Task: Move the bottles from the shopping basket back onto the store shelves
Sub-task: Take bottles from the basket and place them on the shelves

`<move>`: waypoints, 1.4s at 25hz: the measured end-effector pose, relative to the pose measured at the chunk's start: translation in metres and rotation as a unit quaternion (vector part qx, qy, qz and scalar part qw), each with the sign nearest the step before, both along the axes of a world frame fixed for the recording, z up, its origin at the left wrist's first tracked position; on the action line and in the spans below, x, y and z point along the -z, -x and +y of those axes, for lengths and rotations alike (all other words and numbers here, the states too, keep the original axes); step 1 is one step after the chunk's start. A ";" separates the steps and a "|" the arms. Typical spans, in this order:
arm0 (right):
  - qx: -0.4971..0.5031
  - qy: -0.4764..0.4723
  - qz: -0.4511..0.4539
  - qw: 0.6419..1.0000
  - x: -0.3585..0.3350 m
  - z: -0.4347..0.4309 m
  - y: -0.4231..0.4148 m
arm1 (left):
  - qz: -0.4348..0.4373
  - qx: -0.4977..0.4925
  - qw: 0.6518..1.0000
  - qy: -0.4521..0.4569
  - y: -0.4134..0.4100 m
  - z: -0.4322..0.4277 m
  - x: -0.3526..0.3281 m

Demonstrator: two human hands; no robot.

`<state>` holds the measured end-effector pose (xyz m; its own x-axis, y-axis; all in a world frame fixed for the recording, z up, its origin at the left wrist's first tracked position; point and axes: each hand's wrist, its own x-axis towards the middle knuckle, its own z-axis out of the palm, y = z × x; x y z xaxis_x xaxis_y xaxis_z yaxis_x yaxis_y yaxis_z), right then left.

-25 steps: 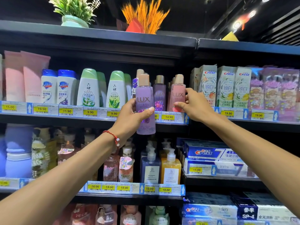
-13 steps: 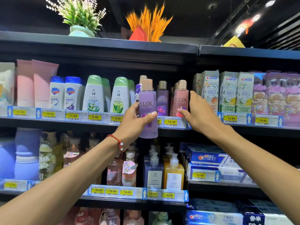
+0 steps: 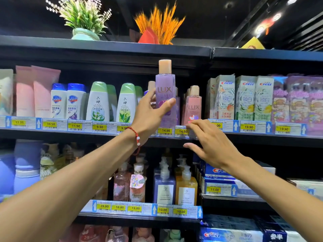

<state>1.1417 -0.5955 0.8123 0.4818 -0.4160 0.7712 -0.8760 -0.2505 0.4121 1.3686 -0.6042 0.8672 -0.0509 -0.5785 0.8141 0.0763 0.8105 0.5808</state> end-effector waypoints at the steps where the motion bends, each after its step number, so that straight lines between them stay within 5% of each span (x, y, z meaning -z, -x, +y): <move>1: 0.000 -0.001 0.001 1.000 0.000 -0.001 0.002 | -0.003 -0.005 1.000 0.002 0.003 -0.002 -0.003; 9: 0.011 0.019 0.075 0.997 -0.007 -0.003 0.021 | 0.000 -0.067 0.998 0.008 0.024 -0.038 -0.007; 19: -0.054 0.027 0.040 0.997 0.002 -0.018 0.032 | -0.015 -0.232 0.970 0.071 0.031 -0.050 -0.004; 25: -0.059 0.049 0.057 0.995 0.003 -0.022 0.037 | -0.135 -0.286 0.943 0.101 0.034 -0.053 0.009; 35: -0.073 0.060 0.058 0.994 0.004 -0.029 0.041 | -0.157 -0.336 0.927 0.059 0.041 -0.052 0.011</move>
<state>1.1010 -0.6241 0.8078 0.6194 -0.2428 0.7466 -0.7782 -0.3150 0.5433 1.3277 -0.6561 0.8565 0.0425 -0.4734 0.8798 -0.6262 0.6736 0.3926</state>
